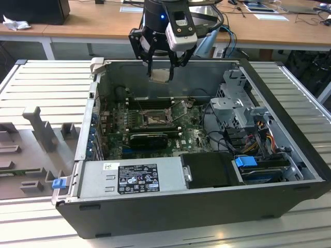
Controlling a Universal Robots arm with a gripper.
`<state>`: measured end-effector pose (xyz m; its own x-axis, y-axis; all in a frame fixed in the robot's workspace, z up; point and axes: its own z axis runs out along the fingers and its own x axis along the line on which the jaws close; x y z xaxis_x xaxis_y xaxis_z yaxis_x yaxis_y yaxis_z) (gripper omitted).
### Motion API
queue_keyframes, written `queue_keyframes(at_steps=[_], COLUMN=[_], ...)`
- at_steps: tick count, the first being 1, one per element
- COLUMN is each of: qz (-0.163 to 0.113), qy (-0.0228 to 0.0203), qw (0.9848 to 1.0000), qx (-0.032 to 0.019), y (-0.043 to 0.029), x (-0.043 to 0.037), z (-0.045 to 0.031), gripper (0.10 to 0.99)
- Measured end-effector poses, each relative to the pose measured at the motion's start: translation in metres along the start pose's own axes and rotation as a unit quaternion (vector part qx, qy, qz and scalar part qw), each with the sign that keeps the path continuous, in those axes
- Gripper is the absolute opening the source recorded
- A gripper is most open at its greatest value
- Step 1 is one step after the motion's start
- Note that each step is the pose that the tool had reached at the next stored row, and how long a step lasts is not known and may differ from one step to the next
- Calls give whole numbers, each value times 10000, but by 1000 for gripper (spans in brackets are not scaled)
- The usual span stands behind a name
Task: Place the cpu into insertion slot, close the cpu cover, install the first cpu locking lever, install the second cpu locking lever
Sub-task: 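Place the cpu into insertion slot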
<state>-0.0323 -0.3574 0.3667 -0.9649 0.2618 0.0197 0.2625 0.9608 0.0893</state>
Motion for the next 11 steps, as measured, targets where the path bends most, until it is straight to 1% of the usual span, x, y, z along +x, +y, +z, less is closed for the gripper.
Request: queue_keyframes(at_steps=[11], qz=[178], qy=[-16], qw=[9998], qx=[-4], y=[0], x=[0], z=[0], gripper=[533])
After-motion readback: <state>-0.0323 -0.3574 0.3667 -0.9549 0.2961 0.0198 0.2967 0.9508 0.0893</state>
